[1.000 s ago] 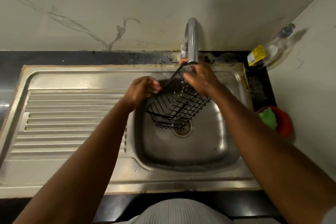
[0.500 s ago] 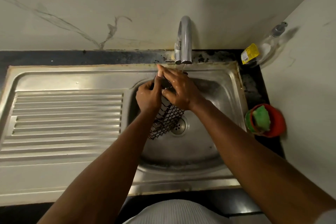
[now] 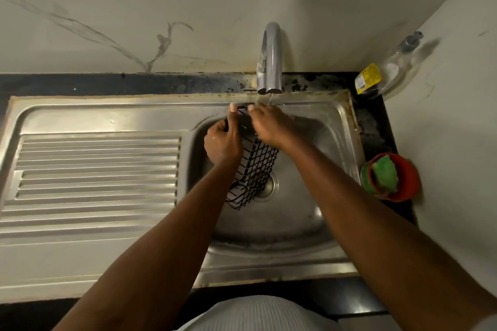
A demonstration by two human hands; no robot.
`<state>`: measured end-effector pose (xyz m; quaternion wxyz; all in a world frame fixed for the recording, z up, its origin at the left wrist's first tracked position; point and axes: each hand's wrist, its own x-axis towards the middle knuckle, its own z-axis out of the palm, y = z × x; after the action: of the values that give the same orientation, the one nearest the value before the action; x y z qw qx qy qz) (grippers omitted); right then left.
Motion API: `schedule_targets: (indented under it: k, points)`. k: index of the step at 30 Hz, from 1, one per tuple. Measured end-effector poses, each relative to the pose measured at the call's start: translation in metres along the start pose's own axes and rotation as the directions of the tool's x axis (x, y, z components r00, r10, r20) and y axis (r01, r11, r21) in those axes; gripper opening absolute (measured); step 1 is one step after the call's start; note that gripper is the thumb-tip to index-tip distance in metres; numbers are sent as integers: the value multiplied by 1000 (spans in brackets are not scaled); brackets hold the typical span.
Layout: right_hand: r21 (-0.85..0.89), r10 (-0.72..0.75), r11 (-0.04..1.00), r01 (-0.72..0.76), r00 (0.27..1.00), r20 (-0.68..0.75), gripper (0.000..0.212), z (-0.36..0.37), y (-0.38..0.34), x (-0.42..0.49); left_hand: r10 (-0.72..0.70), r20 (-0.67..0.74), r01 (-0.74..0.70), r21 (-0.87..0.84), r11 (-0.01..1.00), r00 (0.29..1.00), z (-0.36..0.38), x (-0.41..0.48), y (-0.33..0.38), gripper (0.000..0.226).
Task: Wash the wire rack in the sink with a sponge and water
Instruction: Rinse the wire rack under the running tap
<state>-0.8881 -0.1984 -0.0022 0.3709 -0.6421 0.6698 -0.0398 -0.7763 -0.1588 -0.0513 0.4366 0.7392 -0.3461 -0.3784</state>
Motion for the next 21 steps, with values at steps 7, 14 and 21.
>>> schedule_targets:
  k: [7, 14, 21]
  points:
    - [-191, -467, 883, 429, 841, -272, 53, 34, -2, -11, -89, 147, 123, -240, 963, 985, -14, 3, -3, 58]
    - [-104, -500, 863, 494, 807, -315, 63, 47, 40, -15, -296, 187, 345, -361, 866, 937, -21, 4, -4, 62]
    - [-88, -254, 967, 239, 876, -409, 76, 42, 28, 0, -484, 243, 530, -555, 642, 841, -32, 3, -7, 52]
